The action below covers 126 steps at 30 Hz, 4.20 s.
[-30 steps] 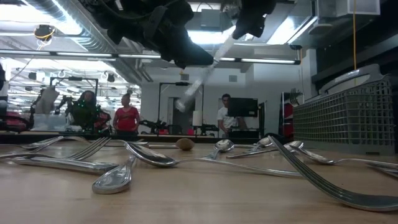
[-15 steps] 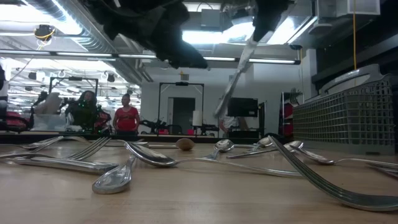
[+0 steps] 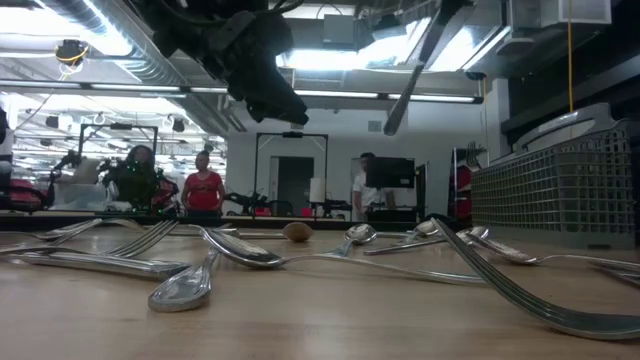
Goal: Sort silverware
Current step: Put the knife into the middle section of the utensil holder, then put the fork into the left section of the utensil holder
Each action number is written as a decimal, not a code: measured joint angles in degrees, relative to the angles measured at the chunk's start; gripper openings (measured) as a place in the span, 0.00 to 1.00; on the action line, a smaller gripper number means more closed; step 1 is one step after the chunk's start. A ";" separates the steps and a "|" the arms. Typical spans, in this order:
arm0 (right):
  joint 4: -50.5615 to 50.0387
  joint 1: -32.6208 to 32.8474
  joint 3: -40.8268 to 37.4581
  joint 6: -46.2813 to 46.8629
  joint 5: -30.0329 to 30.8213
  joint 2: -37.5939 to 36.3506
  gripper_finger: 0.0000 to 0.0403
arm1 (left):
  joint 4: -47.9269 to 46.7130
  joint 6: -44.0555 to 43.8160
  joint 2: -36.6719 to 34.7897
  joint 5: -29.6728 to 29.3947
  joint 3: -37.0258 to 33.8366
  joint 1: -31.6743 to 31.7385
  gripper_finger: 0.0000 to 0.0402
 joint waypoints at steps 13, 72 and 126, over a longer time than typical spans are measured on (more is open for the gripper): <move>0.13 -17.14 -2.71 -0.71 -2.86 -12.14 0.01 | -0.90 -0.29 0.07 0.04 -0.04 0.00 0.34; 0.13 -21.52 -40.18 17.80 6.02 -17.95 0.16 | -1.09 -0.44 0.11 0.05 -0.04 -0.04 0.34; 0.23 -21.46 -23.81 14.72 -7.04 -18.17 0.22 | -29.82 -53.04 -11.14 -14.05 -13.56 -22.99 0.34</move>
